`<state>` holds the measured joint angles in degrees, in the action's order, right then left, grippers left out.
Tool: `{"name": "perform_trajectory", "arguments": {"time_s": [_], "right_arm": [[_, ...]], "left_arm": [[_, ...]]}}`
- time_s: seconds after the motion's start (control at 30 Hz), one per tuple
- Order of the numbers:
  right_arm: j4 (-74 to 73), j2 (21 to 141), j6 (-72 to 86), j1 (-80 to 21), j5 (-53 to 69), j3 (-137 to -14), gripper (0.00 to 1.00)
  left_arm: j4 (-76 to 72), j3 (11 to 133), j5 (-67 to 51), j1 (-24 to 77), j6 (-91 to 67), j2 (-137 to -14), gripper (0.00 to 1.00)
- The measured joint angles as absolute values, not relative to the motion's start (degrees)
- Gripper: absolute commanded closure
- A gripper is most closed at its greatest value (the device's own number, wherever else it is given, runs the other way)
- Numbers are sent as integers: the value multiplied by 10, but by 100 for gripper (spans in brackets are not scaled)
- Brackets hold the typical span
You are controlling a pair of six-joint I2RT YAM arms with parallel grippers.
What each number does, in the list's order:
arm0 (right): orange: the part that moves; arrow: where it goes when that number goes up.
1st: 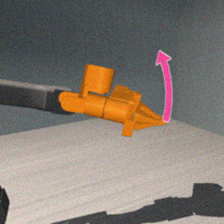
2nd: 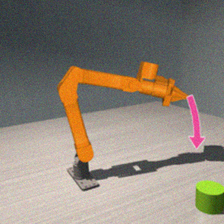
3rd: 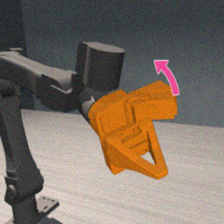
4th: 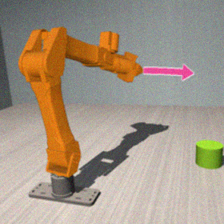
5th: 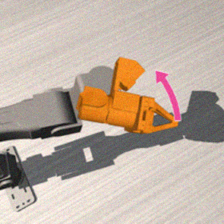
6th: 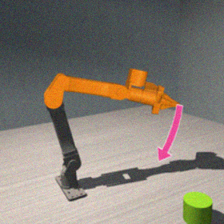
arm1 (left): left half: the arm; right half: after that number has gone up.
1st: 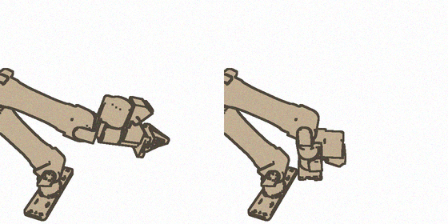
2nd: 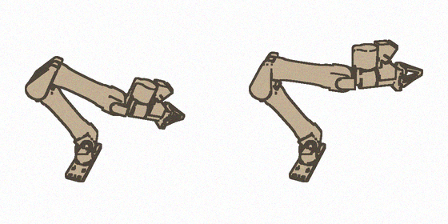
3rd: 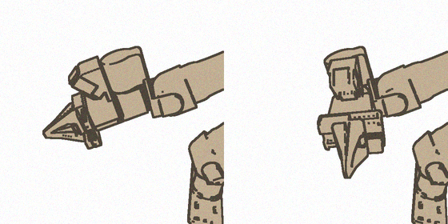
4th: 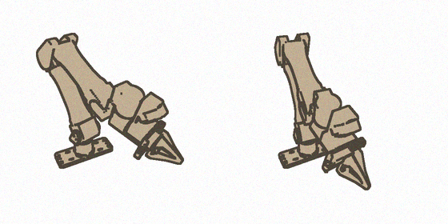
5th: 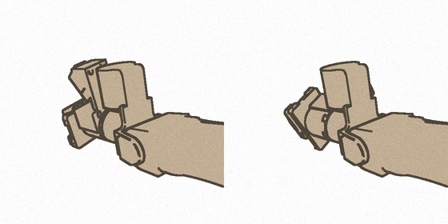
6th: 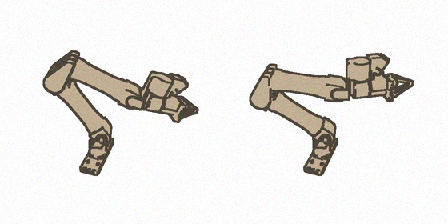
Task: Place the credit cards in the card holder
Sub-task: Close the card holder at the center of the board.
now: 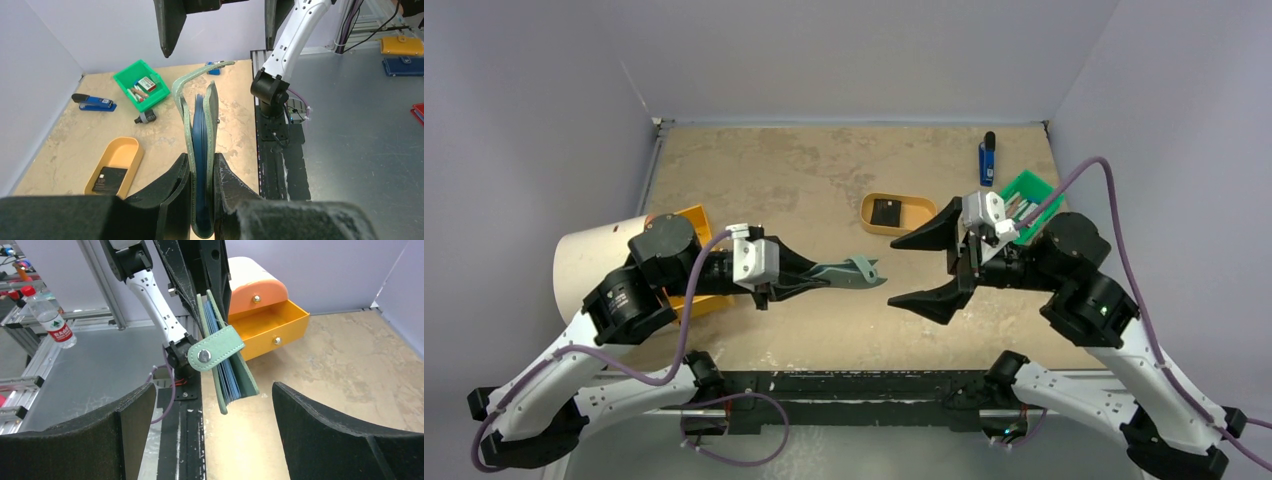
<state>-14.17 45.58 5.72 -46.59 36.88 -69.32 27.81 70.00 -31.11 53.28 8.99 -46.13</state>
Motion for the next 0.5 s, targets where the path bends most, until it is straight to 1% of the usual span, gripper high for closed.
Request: {"name": "perform_trajectory", "arguments": {"time_s": [0.13,0.37,0.43,0.5], "right_arm": [[-141,460,56,-466,376,-695,12],[-90,515,86,-466,413,-690,14],[-86,532,91,-466,418,-690,18],[-81,543,96,-465,421,-690,25]], "left_arm": [[279,704,-318,533,92,-456,100],[270,710,-339,533,91,-456,100],[269,711,-343,533,90,-455,100],[267,711,-346,533,90,-455,100]]}}
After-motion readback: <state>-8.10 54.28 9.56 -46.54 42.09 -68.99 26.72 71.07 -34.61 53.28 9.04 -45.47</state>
